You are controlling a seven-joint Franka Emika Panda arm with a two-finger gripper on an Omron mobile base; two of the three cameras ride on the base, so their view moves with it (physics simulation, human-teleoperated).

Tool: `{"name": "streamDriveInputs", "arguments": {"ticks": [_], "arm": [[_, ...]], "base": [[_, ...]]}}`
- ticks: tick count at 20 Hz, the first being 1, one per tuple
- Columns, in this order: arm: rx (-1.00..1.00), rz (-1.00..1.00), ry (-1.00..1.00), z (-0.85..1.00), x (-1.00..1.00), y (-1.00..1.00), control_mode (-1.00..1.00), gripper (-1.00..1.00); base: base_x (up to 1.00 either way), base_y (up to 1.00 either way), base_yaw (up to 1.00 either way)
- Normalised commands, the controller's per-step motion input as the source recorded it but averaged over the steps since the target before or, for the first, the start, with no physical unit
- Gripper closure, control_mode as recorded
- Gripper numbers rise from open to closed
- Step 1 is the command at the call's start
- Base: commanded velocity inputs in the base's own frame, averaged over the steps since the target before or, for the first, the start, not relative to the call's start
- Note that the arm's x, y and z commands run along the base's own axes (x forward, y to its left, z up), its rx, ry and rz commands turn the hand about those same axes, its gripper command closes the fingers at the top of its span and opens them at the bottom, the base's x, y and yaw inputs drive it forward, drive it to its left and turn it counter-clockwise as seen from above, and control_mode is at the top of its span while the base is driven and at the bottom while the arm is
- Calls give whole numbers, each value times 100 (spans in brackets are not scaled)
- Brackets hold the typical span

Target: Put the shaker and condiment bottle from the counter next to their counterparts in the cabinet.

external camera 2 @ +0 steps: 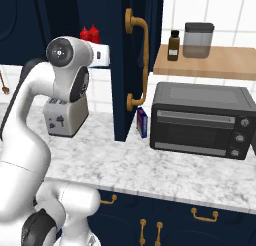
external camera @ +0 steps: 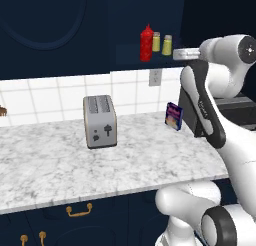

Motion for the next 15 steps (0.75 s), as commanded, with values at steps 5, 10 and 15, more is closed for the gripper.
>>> {"name": "streamDriveInputs", "arguments": {"ticks": [5,10,15], "arm": [[3,-2,-25,0,-100,0,-100,-100],[1,-3,-23,-7,-100,1,-100,-100],[0,0,-14,-29,-100,45,-100,-100]], "base": [[0,0,0],[0,0,0],[0,0,0]]}}
